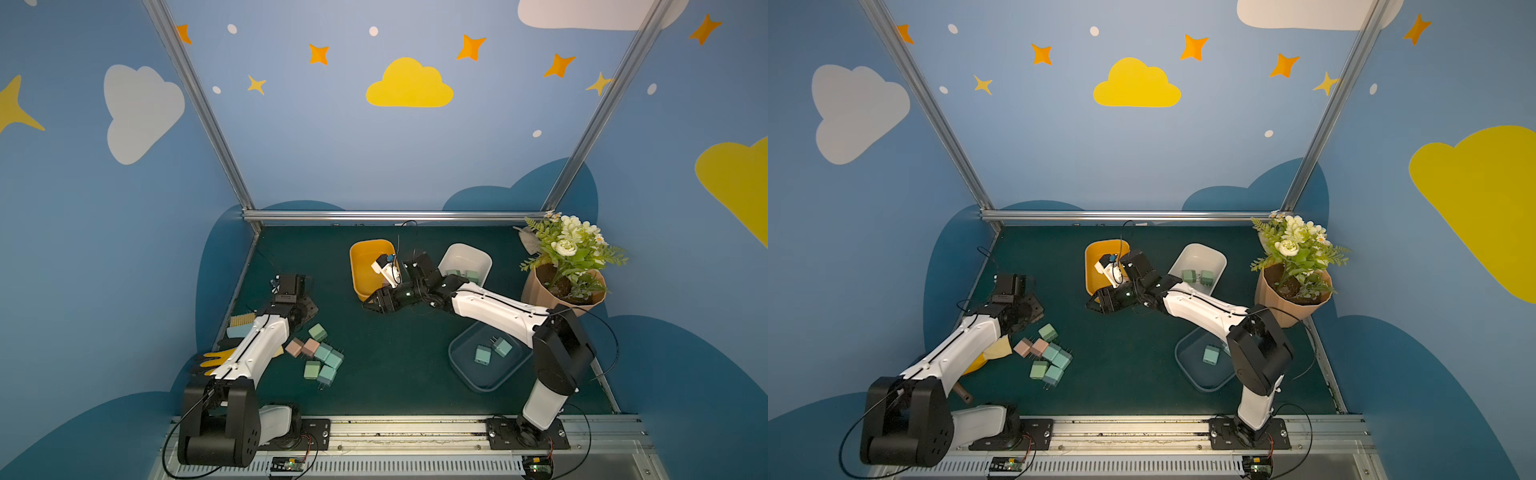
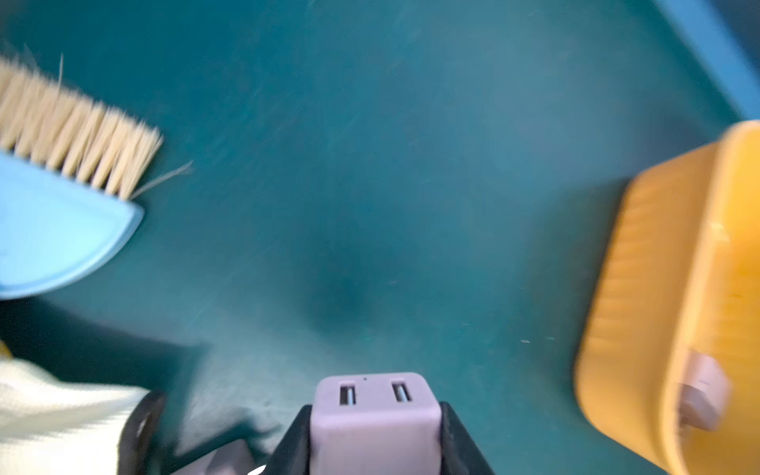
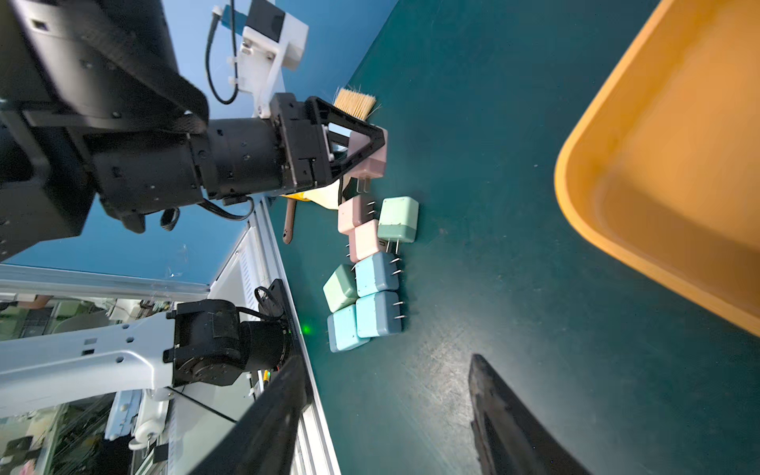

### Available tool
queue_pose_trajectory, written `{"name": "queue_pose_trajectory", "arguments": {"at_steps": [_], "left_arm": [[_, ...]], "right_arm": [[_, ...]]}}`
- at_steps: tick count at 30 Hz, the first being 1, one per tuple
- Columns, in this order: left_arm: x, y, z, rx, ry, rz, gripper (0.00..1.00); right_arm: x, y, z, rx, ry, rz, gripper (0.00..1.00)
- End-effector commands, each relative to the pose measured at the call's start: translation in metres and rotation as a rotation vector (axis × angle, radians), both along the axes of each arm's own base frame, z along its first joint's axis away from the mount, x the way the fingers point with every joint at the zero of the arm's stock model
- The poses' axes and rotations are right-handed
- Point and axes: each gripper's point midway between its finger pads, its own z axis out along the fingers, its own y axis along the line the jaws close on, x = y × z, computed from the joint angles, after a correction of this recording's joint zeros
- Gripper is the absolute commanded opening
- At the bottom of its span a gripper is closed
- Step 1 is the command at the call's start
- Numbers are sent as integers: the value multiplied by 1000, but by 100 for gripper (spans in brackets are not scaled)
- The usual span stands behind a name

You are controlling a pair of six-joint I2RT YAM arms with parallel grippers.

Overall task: Place the plugs by color into the storage box
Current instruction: Pick up the plug from the center of the board, then place the plug in the storage box.

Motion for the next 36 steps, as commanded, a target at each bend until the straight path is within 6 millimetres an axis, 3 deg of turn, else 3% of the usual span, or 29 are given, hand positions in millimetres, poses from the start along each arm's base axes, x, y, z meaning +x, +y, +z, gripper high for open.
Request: {"name": "queue_pose_trajectory", "arguments": {"at_steps": [1, 4, 12, 16, 24, 28, 30, 32, 36], "left_arm": [[11, -16, 26, 52, -41, -98, 27], [27, -44, 42, 74, -64, -206, 28], [81, -134, 57, 158, -38, -541, 30], [103, -166, 49, 258, 4, -665, 32], [135, -199, 18, 211, 48, -752, 39], [147, -201, 6, 237, 83, -763, 47], [153, -199, 4, 261, 95, -753, 59], [157, -199, 3, 273, 102, -757, 65], [161, -200, 7, 284, 97, -759, 68]], "right_arm": [[22, -18, 15, 49, -21, -97, 65], [33, -29, 17, 71, -17, -144, 65], [52, -46, 16, 63, -16, -207, 65], [59, -52, 7, 33, -13, -229, 65], [65, -67, -13, -30, 77, -277, 65], [61, -71, -23, -65, 130, -277, 65], [60, -72, -27, -84, 145, -273, 65], [61, -73, -28, -96, 142, -274, 65], [66, -73, -25, -98, 128, -284, 65]]}}
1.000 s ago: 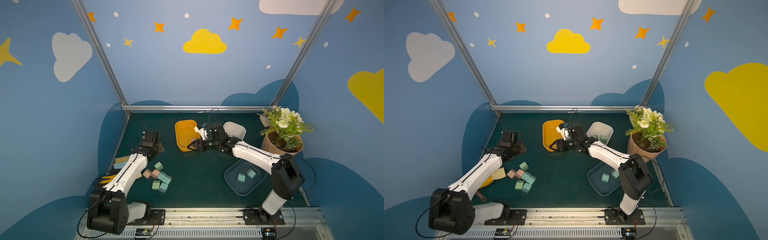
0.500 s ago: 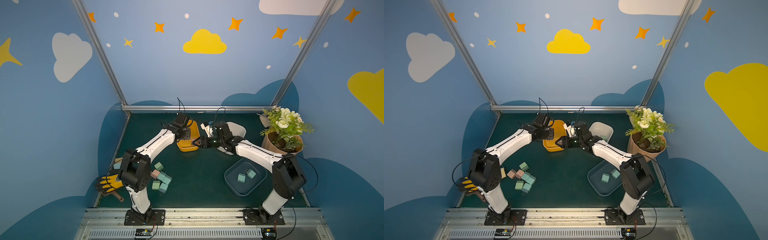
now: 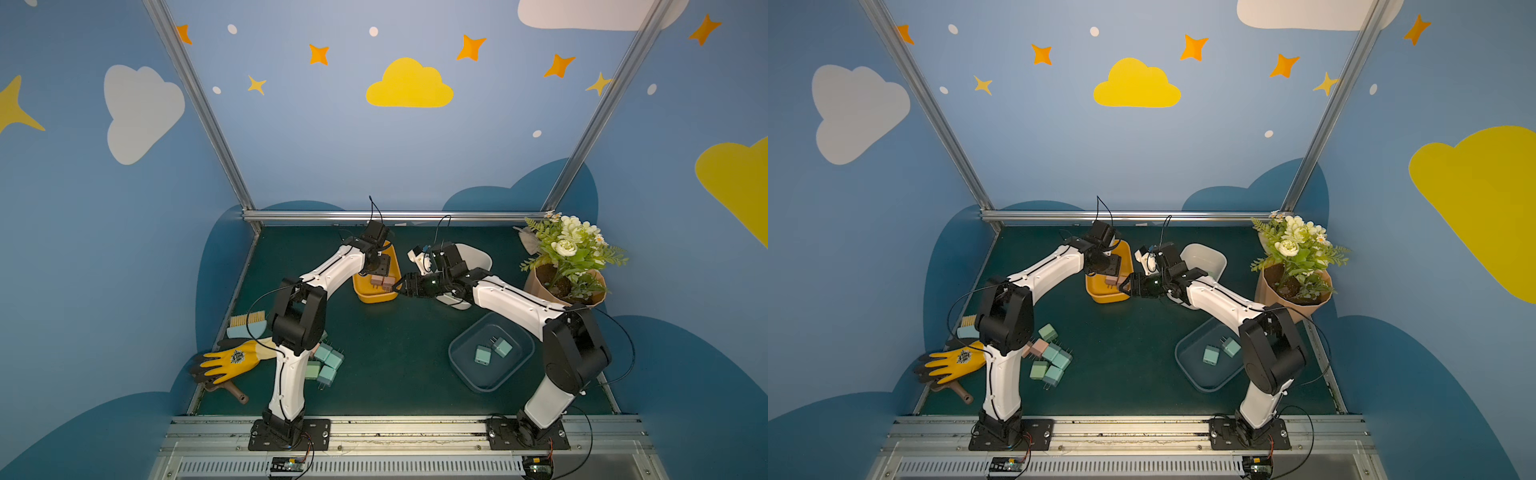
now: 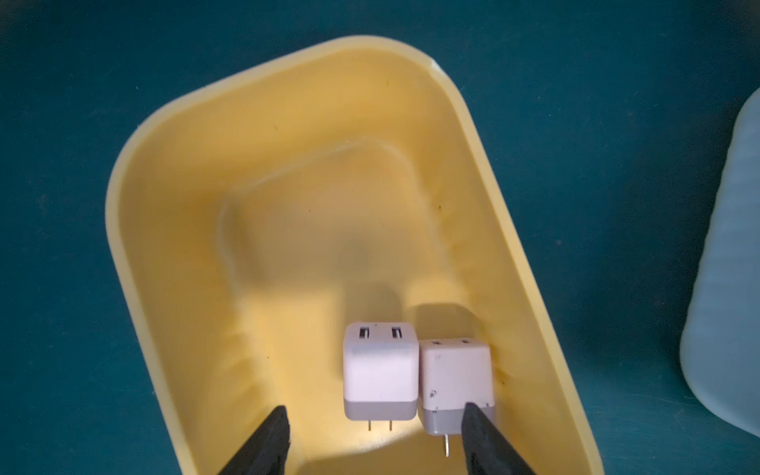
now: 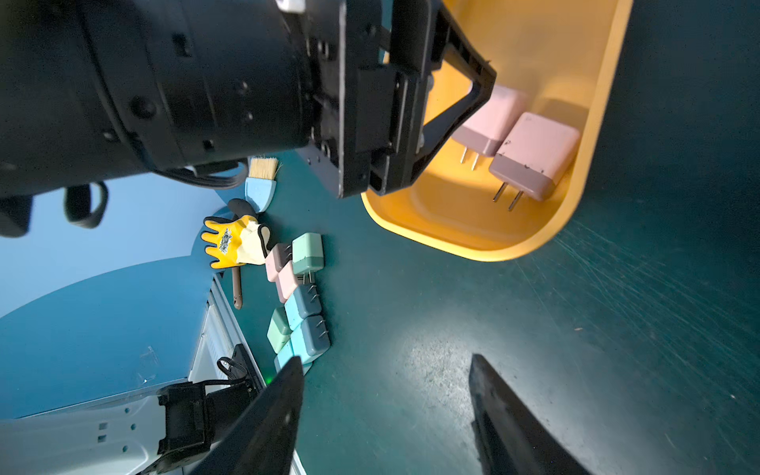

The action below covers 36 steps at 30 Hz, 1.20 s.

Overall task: Place the plugs by color into the storage box
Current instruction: Place the plug in the storage box.

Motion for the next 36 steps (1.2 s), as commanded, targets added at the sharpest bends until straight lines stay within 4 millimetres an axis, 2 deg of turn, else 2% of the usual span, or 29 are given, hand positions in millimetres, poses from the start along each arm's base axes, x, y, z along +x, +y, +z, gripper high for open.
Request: {"name": "queue_pose_trajectory", "arguments": {"at_steps": [1, 8, 13, 21, 28, 36], "left_arm": [[0, 4, 7, 27, 1, -6, 68], [-10, 9, 18, 15, -9, 8, 66], [-27, 14, 36, -7, -25, 26, 65], [-89, 21, 56, -42, -22, 18, 64], [-138, 30, 58, -127, 29, 29, 63], [-180, 62, 64, -135, 4, 115, 62]], "right_arm": [[7, 0, 6, -13, -11, -7, 65], [4, 1, 14, 1, -11, -2, 64], [-13, 6, 23, 28, -19, 32, 64], [-57, 14, 30, 26, -73, 105, 64], [-81, 24, 29, 22, -121, 153, 64], [-114, 45, 19, 37, -105, 270, 63]]}}
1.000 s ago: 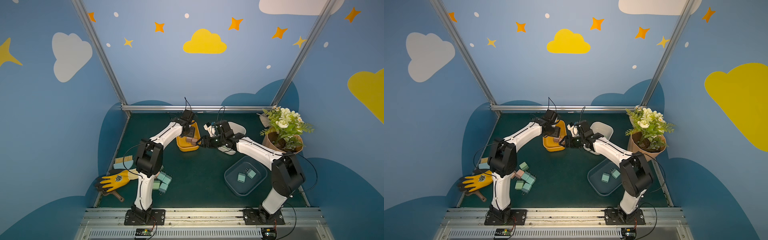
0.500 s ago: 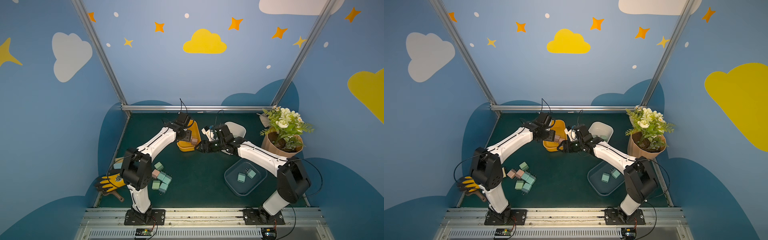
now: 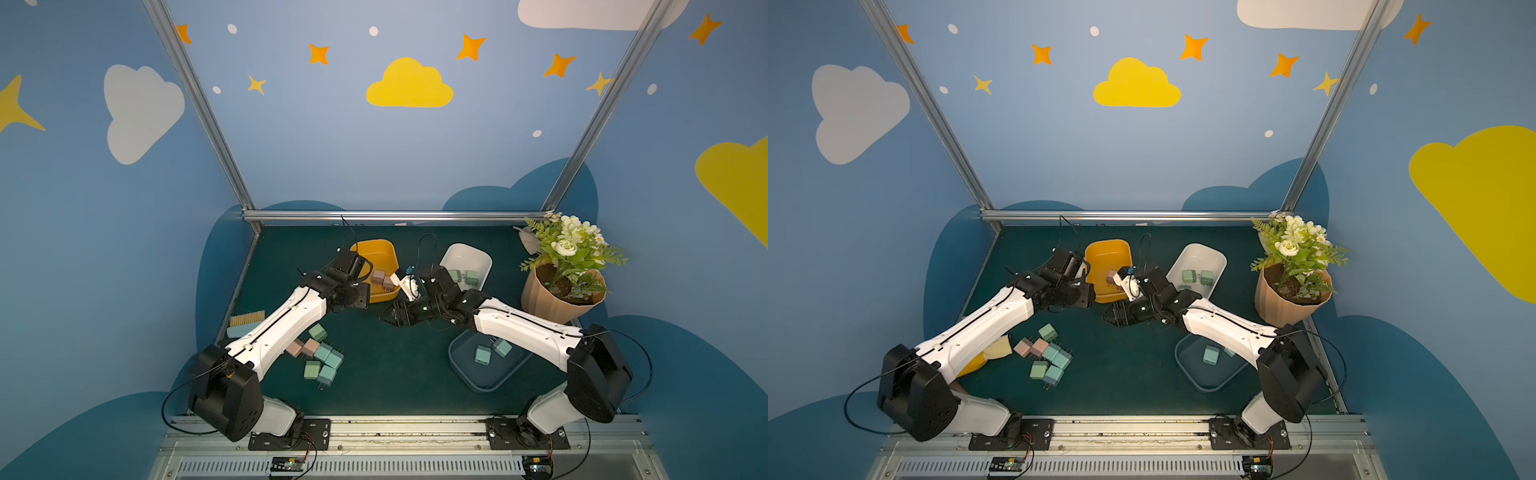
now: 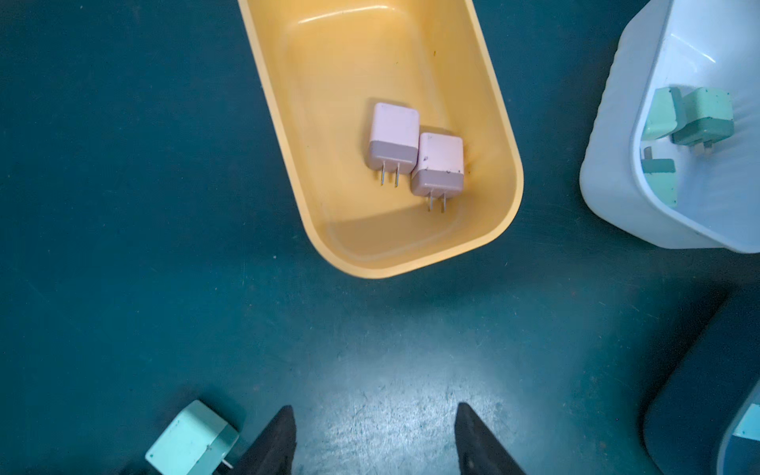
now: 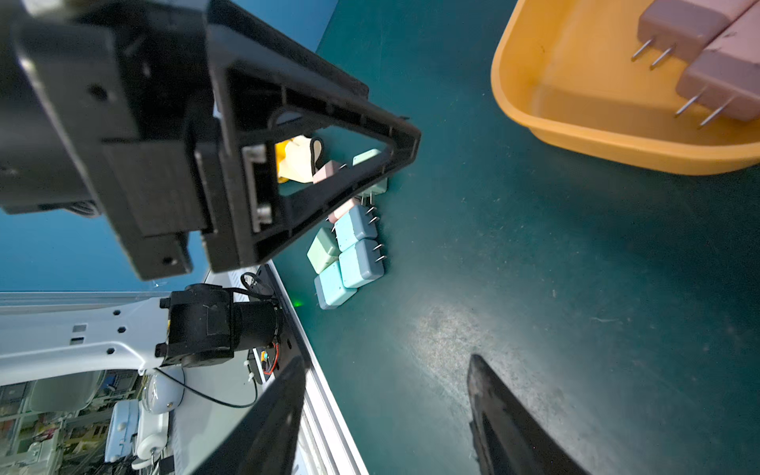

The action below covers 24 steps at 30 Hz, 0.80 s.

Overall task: Place the plugs by color into the storage box
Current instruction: Place the plug in the storage box, then pick up the plug from the center of the board.

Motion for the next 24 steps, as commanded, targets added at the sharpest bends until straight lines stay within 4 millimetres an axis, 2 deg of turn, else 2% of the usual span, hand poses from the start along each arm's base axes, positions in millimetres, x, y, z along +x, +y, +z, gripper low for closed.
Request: {"name": "queue_pose_trajectory", "arguments": {"at_steps": [1, 8, 13, 21, 24], "left_arm": [[-20, 18, 6, -6, -12, 62, 62], [-69, 43, 6, -66, -53, 109, 61], [-104, 65, 7, -101, -44, 196, 56], [-149, 73, -8, -163, 90, 262, 54], [-163, 72, -19, -219, 147, 314, 52]], "right_arm": [[-14, 12, 2, 17, -26, 73, 63], [-36, 35, -8, 10, -12, 181, 63], [-48, 56, -13, 9, -21, 253, 63], [-78, 81, -34, -44, -24, 382, 63], [-89, 89, -40, -78, -42, 431, 63]]}}
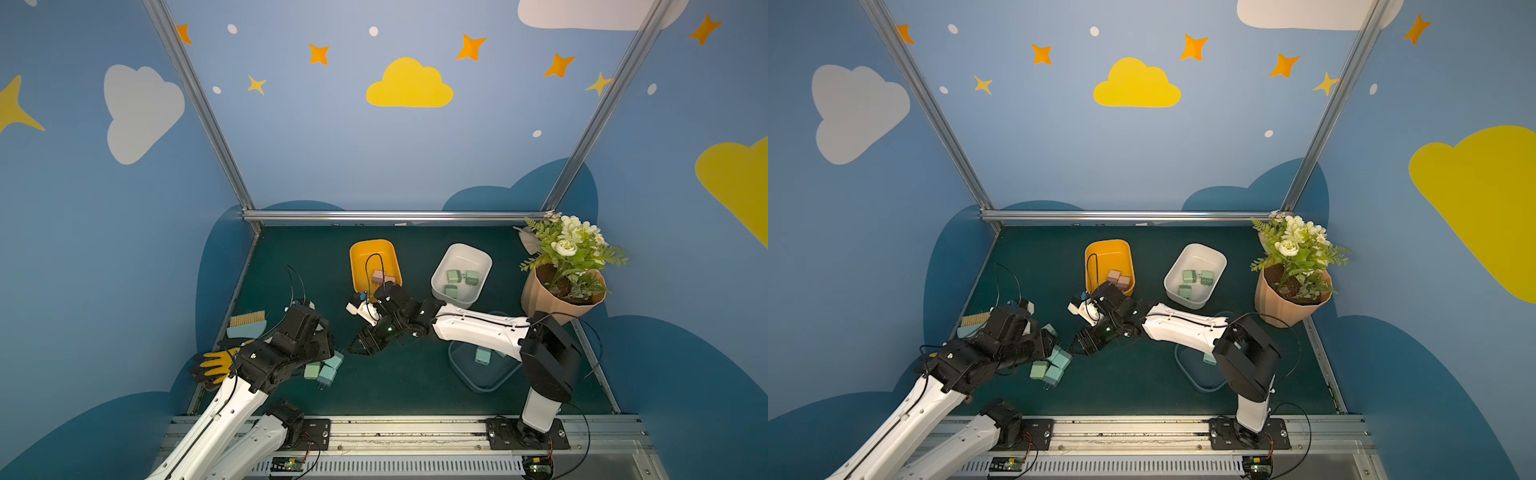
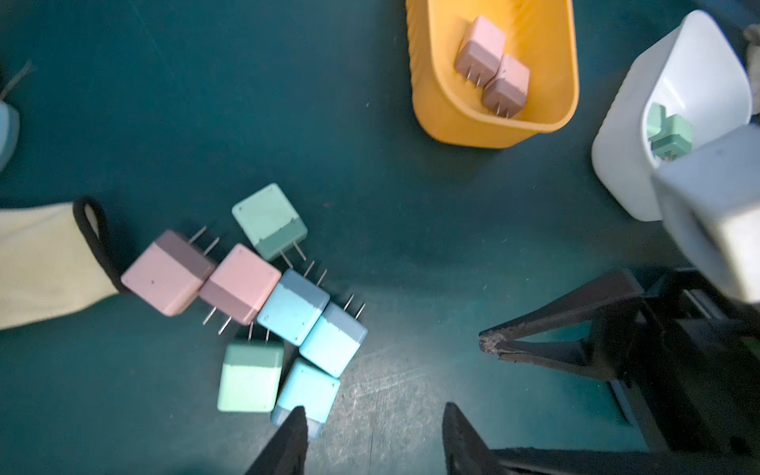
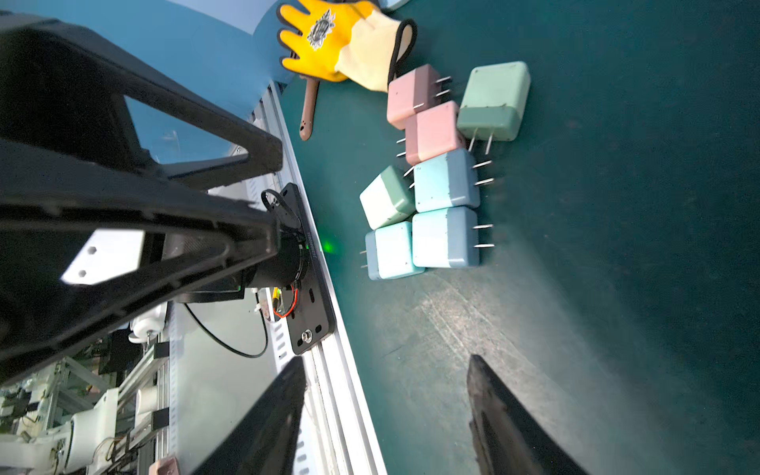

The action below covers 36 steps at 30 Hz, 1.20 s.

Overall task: Place the plugs by color into the storage box
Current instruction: Pick up the plug from the center of the board.

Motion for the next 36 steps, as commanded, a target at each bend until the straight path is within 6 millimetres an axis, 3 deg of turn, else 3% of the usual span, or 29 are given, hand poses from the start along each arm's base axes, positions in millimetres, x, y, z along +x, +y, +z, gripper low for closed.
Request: {"name": "queue_pose_trajectory", "arguments": {"at_steps": [1, 5, 8, 14, 18, 26, 31, 36], "left_arm": [[-28, 0, -21, -76, 133, 67, 51], [-53, 10, -35, -96, 217, 146, 50], [-61, 27, -29, -84, 183, 232, 51], [-69, 73, -6, -47, 21, 440, 52], [-68, 86, 3, -27, -53, 482, 52], [-60, 68, 2, -58, -47, 382, 54], [-54, 37, 7, -165, -93, 211, 54], [-57, 28, 18, -244, -170, 147, 54]], "right_arm": [[-16, 8, -5, -35, -37, 83, 63], [-29, 20, -12, -71, -84, 143, 64], [-36, 28, -16, -76, -80, 178, 64], [-10, 39, -28, -95, -92, 49, 64], [5, 48, -44, -149, -115, 9, 66], [24, 60, -83, -243, -162, -4, 68], [20, 64, -105, -303, -184, 49, 69], [14, 61, -115, -334, -201, 71, 71]]}}
